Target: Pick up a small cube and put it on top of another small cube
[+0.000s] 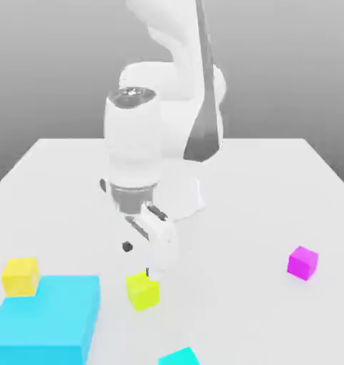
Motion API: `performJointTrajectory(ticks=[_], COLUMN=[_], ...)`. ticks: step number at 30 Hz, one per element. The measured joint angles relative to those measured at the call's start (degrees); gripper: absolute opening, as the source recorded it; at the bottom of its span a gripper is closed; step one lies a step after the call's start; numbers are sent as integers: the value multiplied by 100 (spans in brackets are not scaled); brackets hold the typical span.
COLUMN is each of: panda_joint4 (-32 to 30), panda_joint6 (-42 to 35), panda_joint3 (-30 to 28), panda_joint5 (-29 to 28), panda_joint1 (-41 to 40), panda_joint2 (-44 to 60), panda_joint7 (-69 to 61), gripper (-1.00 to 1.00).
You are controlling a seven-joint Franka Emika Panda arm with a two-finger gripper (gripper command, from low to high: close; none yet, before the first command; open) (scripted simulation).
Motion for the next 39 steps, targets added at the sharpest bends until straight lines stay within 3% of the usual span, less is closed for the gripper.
performJointTrajectory(ticks=[5,6,13,21,36,39], panda_joint4=[157,185,188,35,3025,3273], panda_joint6=[844,971,992,-222,-2123,-1889], panda_joint3=[-246,-252,-261,-143,297,299], panda_joint5=[-187,-187,-206,54,-123,-197], panda_joint1=[208,215,222,224,734,791], panda_joint2=[1039,1196,1210,-155,948,1430], panda_joint7=[184,190,206,0,-257,-235], gripper=[0,-100,-100,-100,-100,-100])
